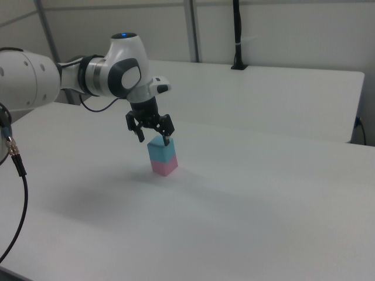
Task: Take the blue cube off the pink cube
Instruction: 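Lower the open gripper over the blue cube atop the pink cube, then close the gripper on the blue cube and lift it off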
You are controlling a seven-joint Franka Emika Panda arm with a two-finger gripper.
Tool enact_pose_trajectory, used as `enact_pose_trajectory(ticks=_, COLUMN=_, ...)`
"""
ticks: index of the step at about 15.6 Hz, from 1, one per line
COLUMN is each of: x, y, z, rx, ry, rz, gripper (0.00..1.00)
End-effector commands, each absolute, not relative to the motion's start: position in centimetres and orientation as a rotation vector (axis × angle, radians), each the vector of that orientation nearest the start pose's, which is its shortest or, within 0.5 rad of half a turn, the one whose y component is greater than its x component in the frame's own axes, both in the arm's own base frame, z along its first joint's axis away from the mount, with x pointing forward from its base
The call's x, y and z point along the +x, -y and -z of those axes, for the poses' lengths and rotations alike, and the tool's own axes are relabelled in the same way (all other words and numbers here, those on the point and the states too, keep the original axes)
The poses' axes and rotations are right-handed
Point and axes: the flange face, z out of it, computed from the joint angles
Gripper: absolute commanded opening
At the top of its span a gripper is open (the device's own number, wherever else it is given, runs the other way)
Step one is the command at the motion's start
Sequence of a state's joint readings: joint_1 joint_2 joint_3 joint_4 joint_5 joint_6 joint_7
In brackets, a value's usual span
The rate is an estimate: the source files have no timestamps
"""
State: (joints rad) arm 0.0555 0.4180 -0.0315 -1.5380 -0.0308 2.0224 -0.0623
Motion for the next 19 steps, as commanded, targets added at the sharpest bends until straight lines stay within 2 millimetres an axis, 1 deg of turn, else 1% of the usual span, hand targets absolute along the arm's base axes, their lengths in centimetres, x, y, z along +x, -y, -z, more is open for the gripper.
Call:
enact_pose_trajectory(ticks=1, x=69.2, y=-1.7, z=-41.7, rx=-3.225, ry=0.150, rz=0.134, gripper=1.00)
enact_pose_trajectory(ticks=2, x=69.3, y=-1.5, z=-41.5, rx=-3.232, ry=0.151, rz=0.131, gripper=1.00)
enact_pose_trajectory(ticks=3, x=69.4, y=-1.6, z=-40.7, rx=-3.236, ry=0.151, rz=0.112, gripper=1.00)
enact_pose_trajectory(ticks=5, x=69.6, y=-1.7, z=-39.1, rx=-3.251, ry=0.118, rz=0.088, gripper=0.95)
enact_pose_trajectory(ticks=6, x=70.0, y=-1.9, z=-38.6, rx=-3.255, ry=0.082, rz=0.119, gripper=0.93)
enact_pose_trajectory(ticks=7, x=70.3, y=-3.0, z=-38.6, rx=-3.250, ry=0.057, rz=0.170, gripper=0.89)
enact_pose_trajectory(ticks=8, x=70.3, y=-3.5, z=-38.2, rx=-3.245, ry=0.033, rz=0.185, gripper=0.71)
enact_pose_trajectory(ticks=9, x=70.3, y=-3.4, z=-38.3, rx=-3.243, ry=0.020, rz=0.182, gripper=0.51)
enact_pose_trajectory(ticks=10, x=70.3, y=-3.0, z=-38.7, rx=-3.241, ry=0.016, rz=0.186, gripper=0.39)
enact_pose_trajectory(ticks=11, x=70.2, y=-2.5, z=-39.1, rx=-3.239, ry=0.002, rz=0.185, gripper=0.32)
enact_pose_trajectory(ticks=12, x=70.1, y=-1.9, z=-40.0, rx=-3.236, ry=-0.013, rz=0.191, gripper=0.29)
enact_pose_trajectory(ticks=13, x=69.9, y=-1.4, z=-40.7, rx=-3.237, ry=-0.007, rz=0.180, gripper=0.29)
enact_pose_trajectory(ticks=14, x=69.5, y=-0.5, z=-41.5, rx=-3.236, ry=0.008, rz=0.156, gripper=0.29)
enact_pose_trajectory(ticks=16, x=69.1, y=1.2, z=-42.3, rx=-3.222, ry=0.051, rz=0.122, gripper=0.30)
enact_pose_trajectory(ticks=17, x=69.0, y=2.8, z=-42.1, rx=-3.225, ry=0.059, rz=0.116, gripper=0.30)
enact_pose_trajectory(ticks=19, x=68.9, y=7.3, z=-41.2, rx=-3.236, ry=0.099, rz=0.094, gripper=0.31)
